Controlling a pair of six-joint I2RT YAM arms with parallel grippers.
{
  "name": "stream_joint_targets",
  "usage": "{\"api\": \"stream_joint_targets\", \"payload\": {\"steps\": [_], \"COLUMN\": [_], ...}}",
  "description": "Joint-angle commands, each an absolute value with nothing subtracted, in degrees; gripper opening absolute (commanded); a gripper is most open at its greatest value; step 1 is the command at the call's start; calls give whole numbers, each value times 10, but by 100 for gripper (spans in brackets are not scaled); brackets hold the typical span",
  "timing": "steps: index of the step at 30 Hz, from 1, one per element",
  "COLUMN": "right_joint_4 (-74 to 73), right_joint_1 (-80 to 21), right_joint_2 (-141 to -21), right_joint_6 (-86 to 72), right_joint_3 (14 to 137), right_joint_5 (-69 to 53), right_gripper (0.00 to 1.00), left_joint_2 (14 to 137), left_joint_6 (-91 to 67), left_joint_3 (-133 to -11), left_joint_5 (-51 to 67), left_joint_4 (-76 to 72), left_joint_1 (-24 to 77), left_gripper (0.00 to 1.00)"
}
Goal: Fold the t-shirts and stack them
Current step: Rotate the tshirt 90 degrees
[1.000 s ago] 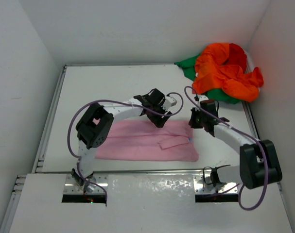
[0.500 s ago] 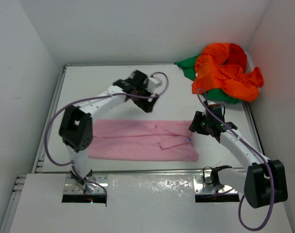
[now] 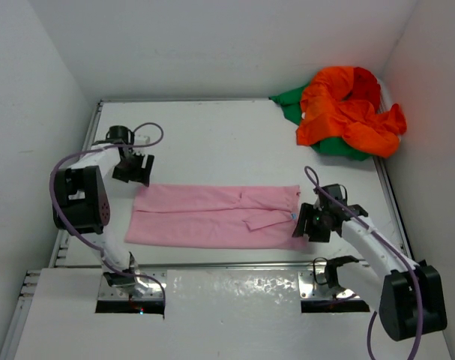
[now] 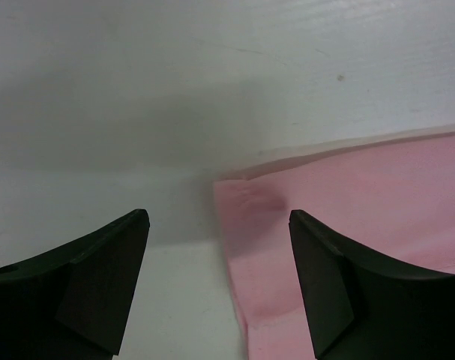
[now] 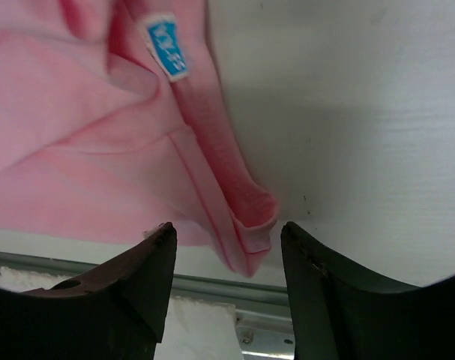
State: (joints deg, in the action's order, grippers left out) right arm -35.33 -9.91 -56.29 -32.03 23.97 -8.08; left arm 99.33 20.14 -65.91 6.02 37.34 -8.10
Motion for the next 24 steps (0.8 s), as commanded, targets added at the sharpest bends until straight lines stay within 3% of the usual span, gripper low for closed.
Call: {"api": "stream_joint_targets", "payload": {"steps": [1, 6, 10, 13, 17, 23, 24], "right_joint_4": [-271, -235, -212, -208, -194, -271, -299], "right_joint_1": [-98, -98, -98, -98, -98, -98, -98], "right_joint_2": [-579, -633, -664, -745, -895, -1168, -1248], "right_joint_6": [-352, -354, -345, -318, -271, -222, -210], "right_joint_3": [212, 202, 208, 281, 421, 755, 857], "right_joint_5": [-127, -139, -101, -65, -34, -7, -11], "right_gripper": [56, 38, 9, 1, 0, 0, 5], "left_joint_2": [1007, 1009, 998, 981, 969, 963, 965], "left_joint_6": [209, 214, 215, 211, 209, 223, 224], "left_joint_3": [-650, -632, -630, -655, -700, -737, -733], "left_joint_5": [49, 24, 25, 46, 55, 58, 58], "left_joint_4": [314, 298, 306, 327, 353, 391, 394], "left_joint_1": [-69, -76, -83, -102, -130, -160, -161], "left_gripper": [73, 73, 73, 75, 75, 81, 81]}}
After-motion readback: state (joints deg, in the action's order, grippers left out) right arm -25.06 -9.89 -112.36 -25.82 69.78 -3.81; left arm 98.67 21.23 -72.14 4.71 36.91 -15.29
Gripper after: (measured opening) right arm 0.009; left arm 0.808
